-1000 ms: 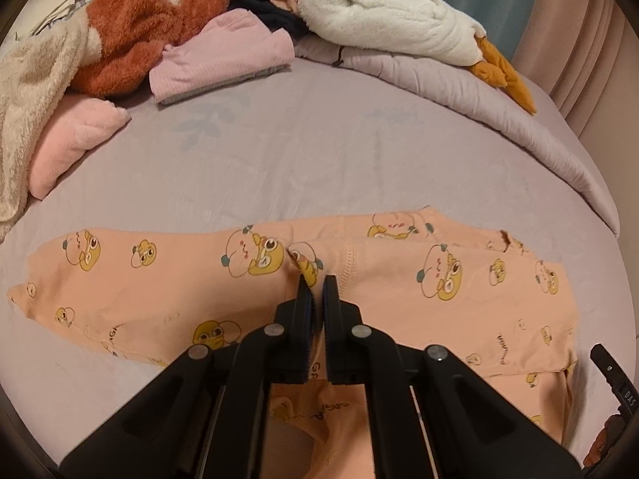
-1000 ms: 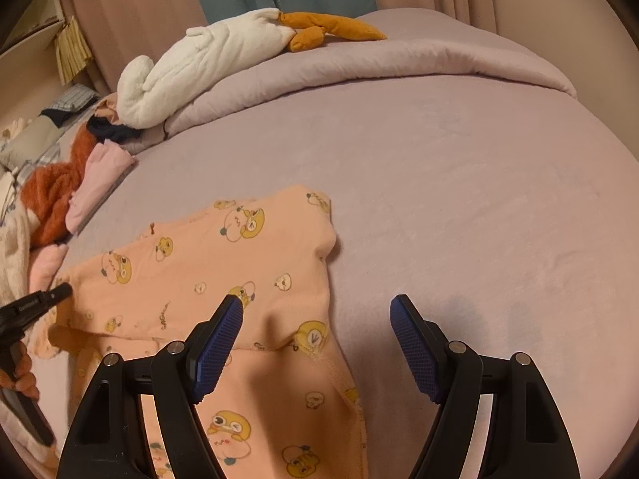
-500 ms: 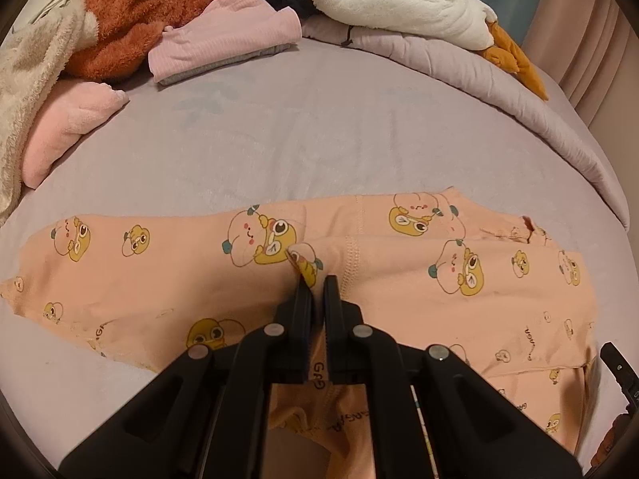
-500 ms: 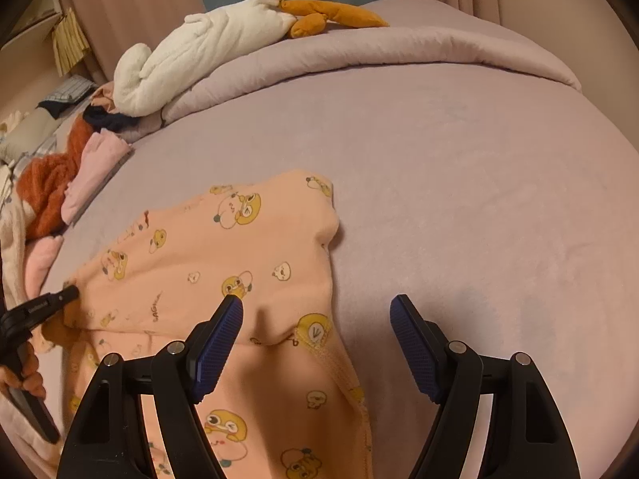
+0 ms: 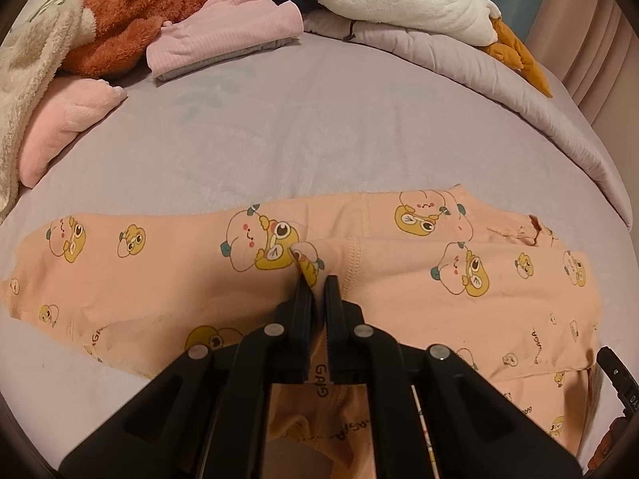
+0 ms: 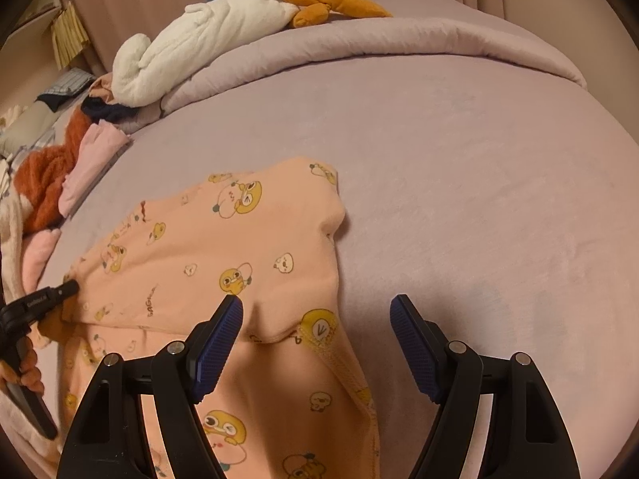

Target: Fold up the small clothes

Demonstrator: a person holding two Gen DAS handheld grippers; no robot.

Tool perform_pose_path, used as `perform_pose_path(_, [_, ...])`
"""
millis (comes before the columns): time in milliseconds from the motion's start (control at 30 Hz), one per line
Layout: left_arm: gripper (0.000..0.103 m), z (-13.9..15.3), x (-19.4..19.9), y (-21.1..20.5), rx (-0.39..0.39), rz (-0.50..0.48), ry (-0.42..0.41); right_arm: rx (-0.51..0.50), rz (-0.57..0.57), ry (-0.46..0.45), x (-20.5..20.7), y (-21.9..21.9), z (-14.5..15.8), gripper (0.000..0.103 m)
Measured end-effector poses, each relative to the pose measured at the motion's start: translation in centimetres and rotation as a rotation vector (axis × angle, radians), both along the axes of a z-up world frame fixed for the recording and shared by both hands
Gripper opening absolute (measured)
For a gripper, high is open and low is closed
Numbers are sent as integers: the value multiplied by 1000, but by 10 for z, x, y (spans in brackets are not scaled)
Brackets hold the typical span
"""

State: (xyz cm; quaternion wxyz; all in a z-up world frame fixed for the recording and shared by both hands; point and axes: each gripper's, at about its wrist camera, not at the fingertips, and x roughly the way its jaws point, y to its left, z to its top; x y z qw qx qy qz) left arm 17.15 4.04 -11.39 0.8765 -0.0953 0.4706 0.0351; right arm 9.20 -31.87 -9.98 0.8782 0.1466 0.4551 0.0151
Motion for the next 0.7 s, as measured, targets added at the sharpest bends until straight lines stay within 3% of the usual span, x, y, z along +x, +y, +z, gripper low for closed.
perform_pose_path(700, [9, -18, 9, 0, 2, 0, 33, -2, 2, 34, 7, 3, -11, 76])
